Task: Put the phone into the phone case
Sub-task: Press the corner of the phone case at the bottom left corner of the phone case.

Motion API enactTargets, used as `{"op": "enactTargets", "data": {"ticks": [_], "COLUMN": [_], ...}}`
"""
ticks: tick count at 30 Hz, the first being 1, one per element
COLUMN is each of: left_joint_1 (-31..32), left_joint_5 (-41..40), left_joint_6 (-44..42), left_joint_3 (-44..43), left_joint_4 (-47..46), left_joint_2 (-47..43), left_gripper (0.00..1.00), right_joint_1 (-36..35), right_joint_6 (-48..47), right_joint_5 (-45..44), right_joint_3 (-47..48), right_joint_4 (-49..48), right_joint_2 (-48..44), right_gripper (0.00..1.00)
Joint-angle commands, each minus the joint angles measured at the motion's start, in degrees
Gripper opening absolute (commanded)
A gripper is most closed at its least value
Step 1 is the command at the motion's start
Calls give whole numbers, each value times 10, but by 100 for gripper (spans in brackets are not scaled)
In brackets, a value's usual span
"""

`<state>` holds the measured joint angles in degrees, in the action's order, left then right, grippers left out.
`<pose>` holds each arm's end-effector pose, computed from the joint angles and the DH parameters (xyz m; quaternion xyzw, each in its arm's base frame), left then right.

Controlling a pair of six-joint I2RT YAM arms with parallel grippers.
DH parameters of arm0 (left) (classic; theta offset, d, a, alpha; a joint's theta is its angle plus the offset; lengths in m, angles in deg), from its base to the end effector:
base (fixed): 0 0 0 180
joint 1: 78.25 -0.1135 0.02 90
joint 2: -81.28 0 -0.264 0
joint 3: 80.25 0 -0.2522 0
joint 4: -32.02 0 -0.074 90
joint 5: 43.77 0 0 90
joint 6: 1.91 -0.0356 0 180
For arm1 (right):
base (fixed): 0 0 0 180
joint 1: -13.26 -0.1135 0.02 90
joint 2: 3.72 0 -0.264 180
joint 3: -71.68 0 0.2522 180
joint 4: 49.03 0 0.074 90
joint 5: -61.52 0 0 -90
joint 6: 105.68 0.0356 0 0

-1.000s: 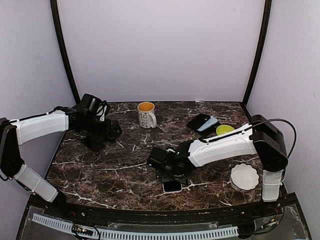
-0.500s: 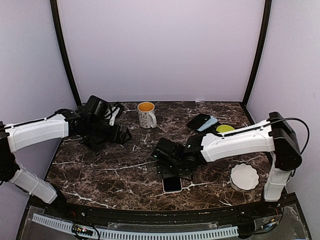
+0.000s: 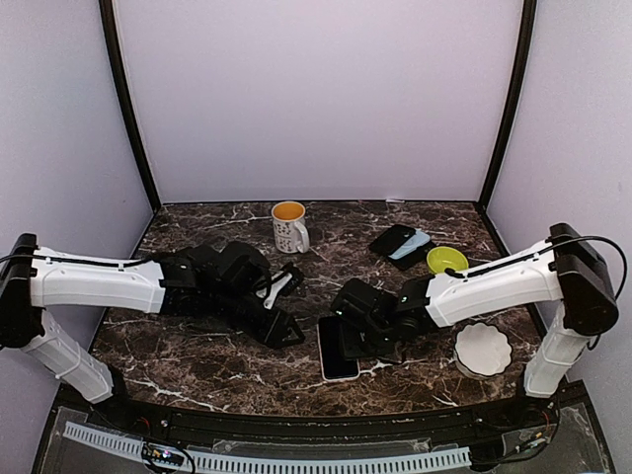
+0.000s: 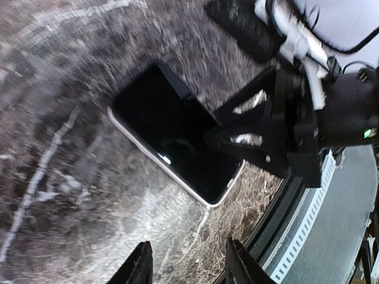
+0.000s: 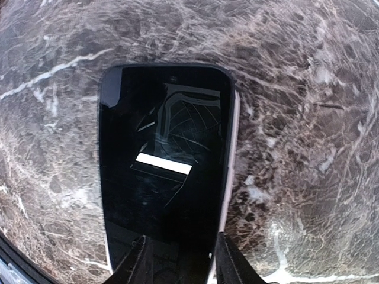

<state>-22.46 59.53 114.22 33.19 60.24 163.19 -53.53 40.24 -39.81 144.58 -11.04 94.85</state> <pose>0.1646 -0.2566 0.2332 0.2778 0.8708 -0.3370 0.2259 0.1384 0.3051 0.1677 -0.0694 0.9667 0.1529 0.1930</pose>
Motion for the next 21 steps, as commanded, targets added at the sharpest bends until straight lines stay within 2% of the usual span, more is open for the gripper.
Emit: {"op": "enactTargets", "data": {"ticks": [1,6,12,17,21], "left_joint_1": [23,40,68,74,81], "left_joint_5": [-12,-49,-68,-118,-121], "left_joint_6": [27,50,60,68,70], "left_joint_3": [-15,-63,-103,-113,-120], "left_joint_4": [-33,11,21,37,37], "left_joint_2": [50,120,184,229,256], "left_gripper": [42,39,45,46,46], "right_joint_1": [1,1,1,1,0], "right_joint_6": [3,-2,-18,-27,-29], "right_joint_5": [1,-6,2,14,21], "right_joint_3": [-15,-28,-41,-54,-69], "right_joint_4": [-16,-14,-20,-38,-51], "right_joint_2": [-4,-7,-3,-2,-3], "right_gripper": [35,34,28,23,20]}}
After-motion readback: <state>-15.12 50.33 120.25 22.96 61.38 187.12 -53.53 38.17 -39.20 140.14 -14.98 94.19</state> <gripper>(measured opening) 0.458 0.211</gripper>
